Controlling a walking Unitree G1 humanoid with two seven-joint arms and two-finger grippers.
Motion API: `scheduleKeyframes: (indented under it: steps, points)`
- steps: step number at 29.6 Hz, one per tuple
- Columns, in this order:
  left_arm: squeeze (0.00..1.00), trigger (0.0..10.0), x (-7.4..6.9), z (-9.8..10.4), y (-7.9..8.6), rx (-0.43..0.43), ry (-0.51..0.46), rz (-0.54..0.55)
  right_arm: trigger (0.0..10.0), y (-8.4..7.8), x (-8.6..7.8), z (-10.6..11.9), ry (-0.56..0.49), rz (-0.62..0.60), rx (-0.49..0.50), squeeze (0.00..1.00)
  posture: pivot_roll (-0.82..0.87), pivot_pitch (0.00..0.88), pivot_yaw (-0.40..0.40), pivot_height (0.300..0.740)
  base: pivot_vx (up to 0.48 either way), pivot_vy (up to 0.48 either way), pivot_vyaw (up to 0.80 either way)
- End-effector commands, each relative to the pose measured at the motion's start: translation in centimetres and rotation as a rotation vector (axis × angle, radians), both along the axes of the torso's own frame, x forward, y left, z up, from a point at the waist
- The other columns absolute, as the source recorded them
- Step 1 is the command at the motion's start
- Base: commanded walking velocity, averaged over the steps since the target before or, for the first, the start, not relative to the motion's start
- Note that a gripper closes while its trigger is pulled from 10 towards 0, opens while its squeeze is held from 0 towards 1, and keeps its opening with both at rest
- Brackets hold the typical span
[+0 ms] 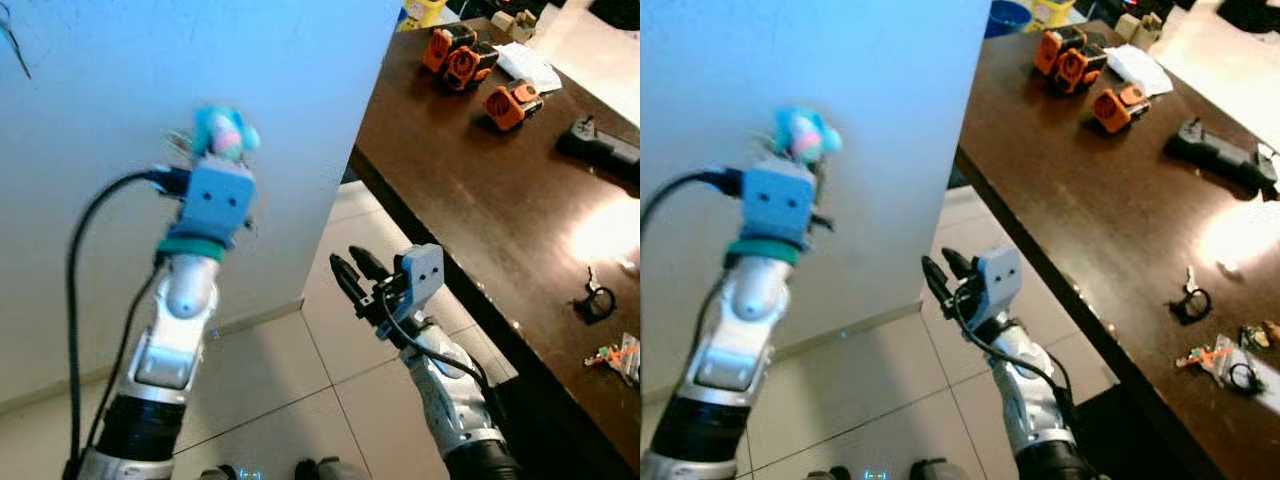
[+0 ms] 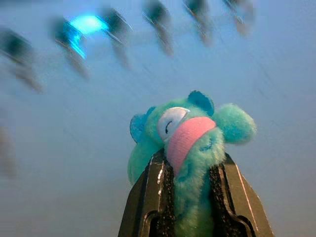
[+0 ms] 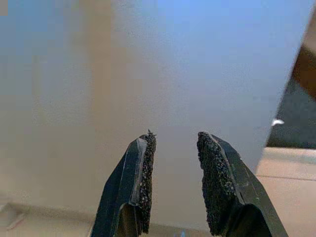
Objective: Hang keys on a hook
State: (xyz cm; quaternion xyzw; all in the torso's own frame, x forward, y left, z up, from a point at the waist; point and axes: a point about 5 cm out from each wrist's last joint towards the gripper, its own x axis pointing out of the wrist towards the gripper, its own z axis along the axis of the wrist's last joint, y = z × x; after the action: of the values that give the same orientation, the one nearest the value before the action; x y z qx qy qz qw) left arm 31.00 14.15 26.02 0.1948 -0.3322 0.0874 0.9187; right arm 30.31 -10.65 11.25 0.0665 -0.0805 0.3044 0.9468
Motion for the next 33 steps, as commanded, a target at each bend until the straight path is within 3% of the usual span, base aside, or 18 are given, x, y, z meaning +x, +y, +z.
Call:
scheduleKeyframes:
  steps: [1, 5, 9, 10, 14, 19, 21, 24, 30, 33]
  points:
    - [0.00, 10.0, -0.3, 0.3, -0.2, 0.014, -0.032, 0.006, 10.0, -0.3, -0.4, -0.5, 0.026, 0.009, 0.003, 0.00, -0.09, 0.087, -0.070, 0.740, 0.000, 0.000, 0.00]
    - [0.00, 10.0, -2.0, 3.1, -0.2, 0.180, -0.219, 0.051, 10.0, -0.6, -1.4, -3.7, 0.141, 0.043, -0.055, 0.00, -0.08, 0.094, -0.082, 0.740, 0.000, 0.000, 0.00]
    - [0.00, 10.0, -2.2, 3.3, -0.9, 0.216, -0.241, 0.030, 10.0, -0.7, -1.6, -4.3, 0.164, 0.036, -0.058, 0.00, -0.07, 0.098, -0.087, 0.740, 0.000, 0.000, 0.00]
    - [0.00, 10.0, -1.6, 3.4, -1.7, 0.216, -0.246, 0.025, 10.0, -0.7, -1.3, -4.1, 0.161, 0.031, -0.058, 0.00, -0.07, 0.104, -0.088, 0.740, 0.000, 0.000, 0.00]
    - [0.00, 10.0, -0.7, 3.7, -2.2, 0.206, -0.239, 0.030, 10.0, -0.5, -0.9, -3.6, 0.146, 0.030, -0.053, 0.00, -0.07, 0.109, -0.088, 0.740, 0.000, 0.000, 0.00]
    - [0.00, 10.0, 1.7, 4.0, -2.5, 0.076, -0.130, -0.037, 10.0, 0.0, -0.4, -2.7, 0.118, 0.037, -0.038, 0.00, -0.08, 0.119, -0.082, 0.740, 0.000, 0.000, 0.00]
    - [0.00, 10.0, 2.9, 4.8, -2.6, -0.006, -0.064, -0.153, 10.0, 0.4, -0.4, -2.3, 0.098, 0.047, -0.027, 0.00, -0.09, 0.129, -0.076, 0.740, 0.000, 0.000, 0.00]
    - [0.00, 10.0, 3.4, 5.4, -2.7, -0.049, -0.035, -0.245, 10.0, 0.6, -0.4, -2.1, 0.089, 0.052, -0.021, 0.00, -0.09, 0.139, -0.072, 0.740, 0.000, 0.000, 0.00]
    - [0.00, 10.0, 4.2, 8.3, -1.7, -0.138, -0.080, -0.333, 10.0, 1.3, -0.3, -1.3, 0.058, 0.071, -0.004, 0.00, -0.10, 0.154, -0.070, 0.740, 0.000, 0.000, 0.00]
    - [0.00, 10.0, 4.1, 9.1, -1.3, -0.139, -0.114, -0.333, 10.0, 1.4, -0.3, -1.0, 0.051, 0.074, 0.002, 0.00, -0.10, 0.157, -0.070, 0.740, 0.000, 0.000, 0.00]
